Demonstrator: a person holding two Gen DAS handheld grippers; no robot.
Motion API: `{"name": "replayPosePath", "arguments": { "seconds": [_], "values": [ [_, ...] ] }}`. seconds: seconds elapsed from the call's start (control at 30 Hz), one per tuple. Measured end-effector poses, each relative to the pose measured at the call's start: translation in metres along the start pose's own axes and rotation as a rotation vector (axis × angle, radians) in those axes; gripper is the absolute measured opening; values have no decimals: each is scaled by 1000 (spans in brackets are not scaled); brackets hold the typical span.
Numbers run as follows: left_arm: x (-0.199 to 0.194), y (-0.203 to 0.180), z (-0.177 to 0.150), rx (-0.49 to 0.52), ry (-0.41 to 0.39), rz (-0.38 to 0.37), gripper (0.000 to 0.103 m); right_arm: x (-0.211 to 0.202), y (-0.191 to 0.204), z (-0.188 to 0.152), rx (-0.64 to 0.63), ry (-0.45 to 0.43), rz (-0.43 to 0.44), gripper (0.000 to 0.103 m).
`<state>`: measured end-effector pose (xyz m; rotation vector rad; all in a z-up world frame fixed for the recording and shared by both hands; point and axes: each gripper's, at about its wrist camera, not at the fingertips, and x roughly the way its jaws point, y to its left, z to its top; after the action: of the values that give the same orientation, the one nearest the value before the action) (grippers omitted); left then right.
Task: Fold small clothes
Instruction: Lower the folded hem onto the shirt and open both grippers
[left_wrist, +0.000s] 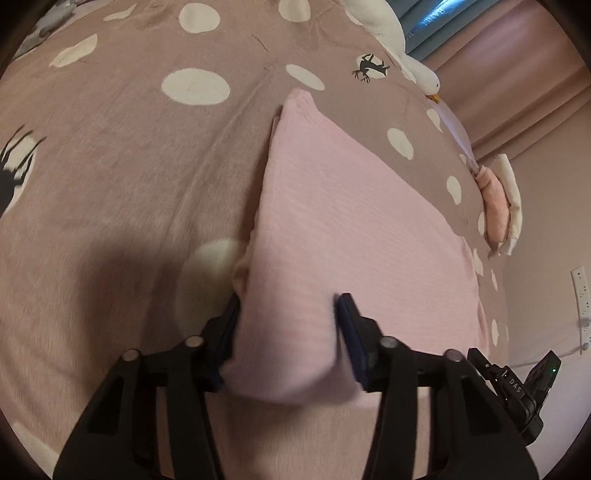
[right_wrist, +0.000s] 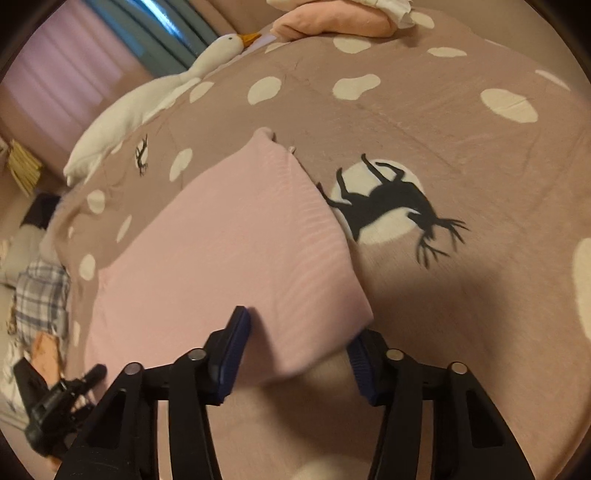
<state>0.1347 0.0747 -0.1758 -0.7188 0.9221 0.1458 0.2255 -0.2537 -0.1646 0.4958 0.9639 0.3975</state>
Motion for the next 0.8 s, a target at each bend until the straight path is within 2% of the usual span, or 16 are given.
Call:
{"name": "replayPosePath", "arguments": {
  "seconds": [0.03,0.07,0.13,0.27,0.4,0.5,0.8],
  "values": [
    [1,0,2,1,3,2,36,2,1,1,3,-10,-8,35],
    [2,-1,3,6,13,-11,25,4,2,2,-2,-16,-12,25],
    [-5,0,0,13,-3,-28,21,-1,6,-1,-2,-25,-31,22],
    [-26,-5,-10,48,-37,-45,20,-28,17,-8,-46,-86,-71,13],
    [-47,-8,-27,88,-30,-29,20,-61,22,-17,-62,-114,-68,13],
    [-61,-3,-43,96,-13,-38,20,-81,25,-31,-81,-124,-104,13],
    [-84,10,-83,118,29,-45,20,-103,18,-59,-71,-131,-164,13]
  ]
}}
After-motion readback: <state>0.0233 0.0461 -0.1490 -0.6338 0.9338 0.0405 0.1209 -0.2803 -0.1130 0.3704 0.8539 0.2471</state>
